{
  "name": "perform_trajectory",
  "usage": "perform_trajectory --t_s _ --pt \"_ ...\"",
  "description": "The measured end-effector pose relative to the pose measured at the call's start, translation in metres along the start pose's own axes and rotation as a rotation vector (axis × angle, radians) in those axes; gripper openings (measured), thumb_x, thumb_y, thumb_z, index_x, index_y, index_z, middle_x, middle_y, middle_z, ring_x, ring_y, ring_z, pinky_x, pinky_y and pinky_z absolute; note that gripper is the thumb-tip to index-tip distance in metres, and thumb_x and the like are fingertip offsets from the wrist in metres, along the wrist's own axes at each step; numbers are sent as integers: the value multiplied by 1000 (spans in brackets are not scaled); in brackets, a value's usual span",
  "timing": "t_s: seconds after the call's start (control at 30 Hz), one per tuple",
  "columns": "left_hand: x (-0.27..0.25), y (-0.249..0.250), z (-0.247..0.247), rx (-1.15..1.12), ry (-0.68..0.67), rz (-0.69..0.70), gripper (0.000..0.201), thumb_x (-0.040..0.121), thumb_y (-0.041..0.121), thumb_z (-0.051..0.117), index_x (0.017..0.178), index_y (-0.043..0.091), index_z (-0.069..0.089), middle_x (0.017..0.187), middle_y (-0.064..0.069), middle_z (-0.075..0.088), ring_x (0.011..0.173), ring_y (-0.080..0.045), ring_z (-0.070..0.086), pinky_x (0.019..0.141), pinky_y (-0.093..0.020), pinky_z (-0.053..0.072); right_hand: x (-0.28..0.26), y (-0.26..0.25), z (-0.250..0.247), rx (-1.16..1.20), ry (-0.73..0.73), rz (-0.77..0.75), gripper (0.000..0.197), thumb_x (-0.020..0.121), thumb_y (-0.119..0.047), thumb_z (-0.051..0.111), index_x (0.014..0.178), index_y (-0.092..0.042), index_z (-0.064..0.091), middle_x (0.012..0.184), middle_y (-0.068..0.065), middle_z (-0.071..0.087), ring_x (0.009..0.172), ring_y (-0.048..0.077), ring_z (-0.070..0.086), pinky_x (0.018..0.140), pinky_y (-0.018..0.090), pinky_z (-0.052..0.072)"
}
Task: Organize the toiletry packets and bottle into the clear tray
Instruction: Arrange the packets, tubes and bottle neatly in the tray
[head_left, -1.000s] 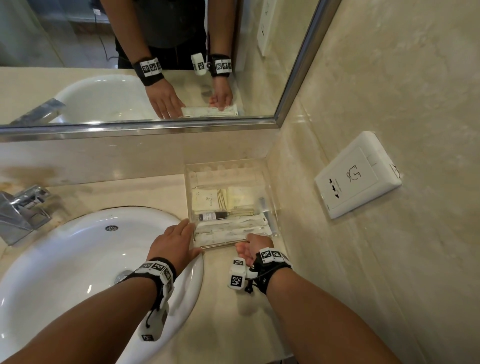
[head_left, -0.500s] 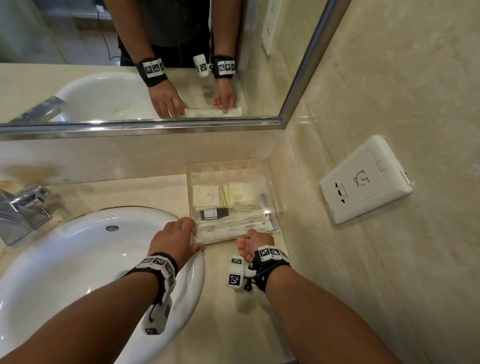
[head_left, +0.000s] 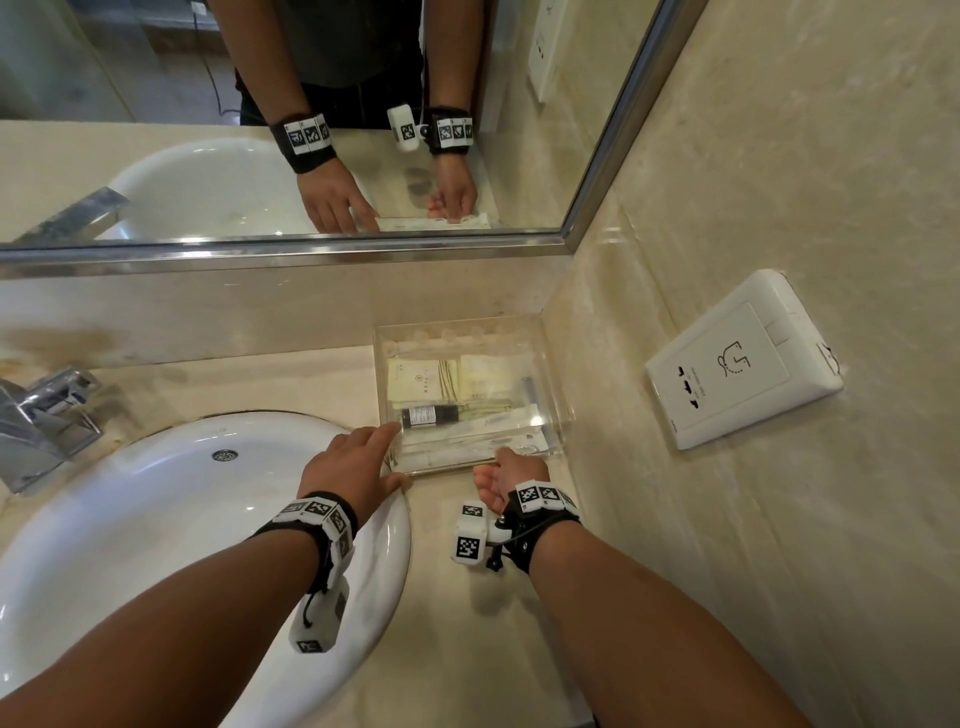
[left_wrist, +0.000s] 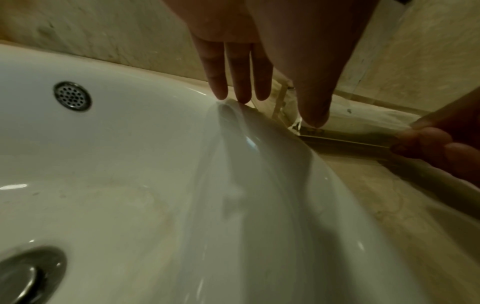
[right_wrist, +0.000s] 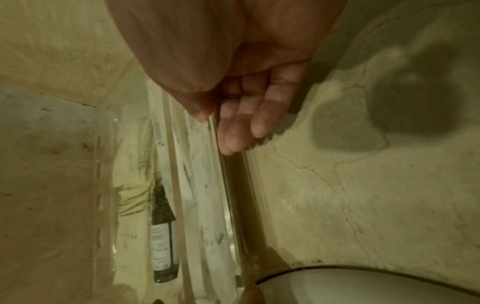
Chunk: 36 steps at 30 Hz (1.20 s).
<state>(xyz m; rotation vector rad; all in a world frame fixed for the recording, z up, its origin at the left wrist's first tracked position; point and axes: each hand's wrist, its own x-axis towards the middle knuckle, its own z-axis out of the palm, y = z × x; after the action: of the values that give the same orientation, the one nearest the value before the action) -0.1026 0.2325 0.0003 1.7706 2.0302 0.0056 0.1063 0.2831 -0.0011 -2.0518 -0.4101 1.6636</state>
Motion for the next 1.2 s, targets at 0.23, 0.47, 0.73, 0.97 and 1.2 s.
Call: perform_trajectory --t_s 0.23,0.47,0.73,0.97,1.2 --pt "6 -3 0 -14 16 -9 59 89 54 57 142 40 34 140 10 49 122 -17 50 85 -34 49 4 -1 3 18 -12 -1 26 103 -22 51 95 -2 65 76 10 76 50 15 62 41 21 47" --pt "13 -4 0 -16 25 -21 51 90 51 56 136 40 38 133 9 54 116 -18 53 80 -33 49 9 -5 6 74 -53 -32 30 103 -20 52 111 5 65 78 12 76 54 15 63 42 20 49" --pt "25 -2 0 -13 36 -37 36 91 44 54 124 38 43 119 6 60 107 -19 55 74 -31 48 15 -9 7 51 -151 -82 18 99 -1 54 107 5 69 101 16 76 79 19 72 70 27 59" --pt "23 1 0 41 30 -8 34 92 45 53 122 33 43 115 4 61 103 -21 57 73 -32 50 18 -10 8 35 -136 -81 21 100 0 50 92 0 70 97 15 76 75 16 71 69 26 58" --pt "24 7 -7 41 14 -36 34 90 43 53 121 34 41 114 4 62 103 -21 55 76 -34 50 15 -8 11 30 -123 -67 17 98 0 52 102 3 68 88 13 74 70 16 69 56 23 57"
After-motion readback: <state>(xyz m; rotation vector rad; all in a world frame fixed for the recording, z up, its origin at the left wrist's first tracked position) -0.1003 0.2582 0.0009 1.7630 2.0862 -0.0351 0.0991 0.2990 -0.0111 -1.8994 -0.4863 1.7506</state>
